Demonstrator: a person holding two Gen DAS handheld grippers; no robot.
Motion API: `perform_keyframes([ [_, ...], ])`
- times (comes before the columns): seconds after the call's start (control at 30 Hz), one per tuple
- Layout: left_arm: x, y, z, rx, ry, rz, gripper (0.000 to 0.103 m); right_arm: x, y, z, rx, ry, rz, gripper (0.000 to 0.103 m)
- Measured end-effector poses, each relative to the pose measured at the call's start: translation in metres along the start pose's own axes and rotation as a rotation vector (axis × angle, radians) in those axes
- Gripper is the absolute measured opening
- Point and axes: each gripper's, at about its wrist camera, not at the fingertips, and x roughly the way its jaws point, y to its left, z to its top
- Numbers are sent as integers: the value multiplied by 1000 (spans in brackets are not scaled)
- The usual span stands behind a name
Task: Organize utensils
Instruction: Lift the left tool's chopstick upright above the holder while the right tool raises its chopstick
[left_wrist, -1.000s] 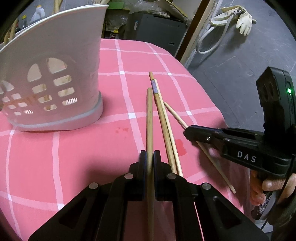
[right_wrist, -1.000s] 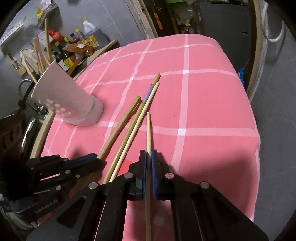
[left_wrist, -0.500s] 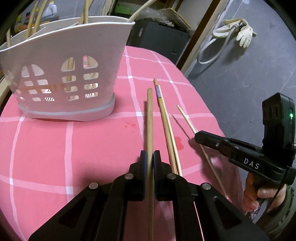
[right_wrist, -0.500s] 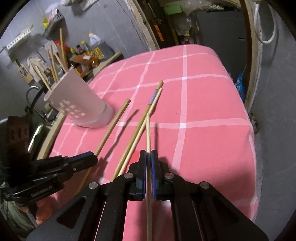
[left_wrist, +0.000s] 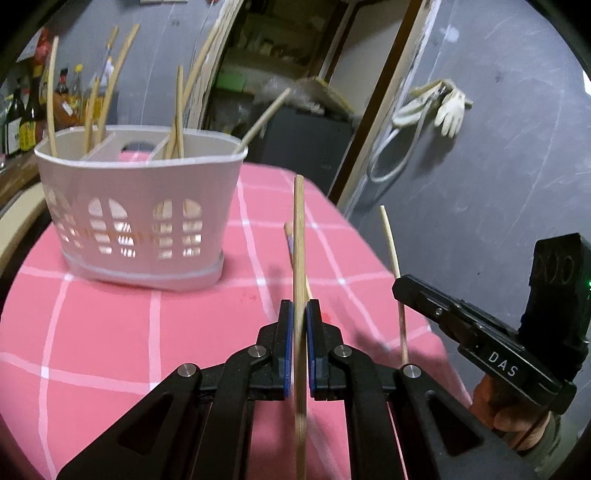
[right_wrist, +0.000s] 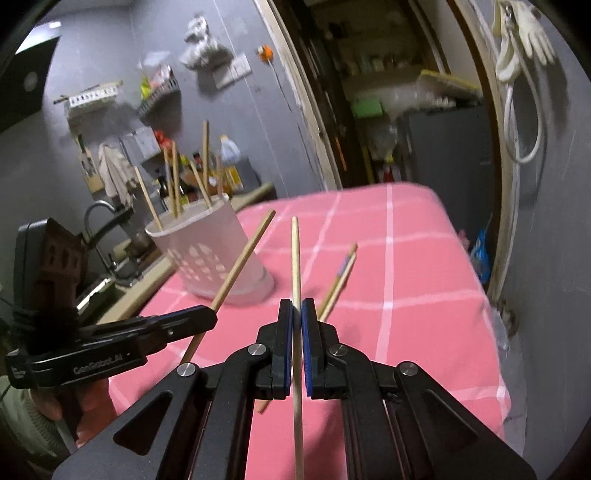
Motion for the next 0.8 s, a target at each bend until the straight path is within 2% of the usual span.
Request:
perform_keyframes([
  [0.3,-20,-4,2,14,-129,-23,5,-10,20,1,-72,-126,-12,3],
  [0.37,-24,-5,1,-2,-179,-25,5,-14,21,3,-77,-153,-13,3],
  [0.5,-33,-6,1,31,-232,-26,5,-19,25,10,-77,-204,-9,3],
  [0.8,-55,-4,13,85,-381,17,5,-21,50,34,-105,-305,31,3],
])
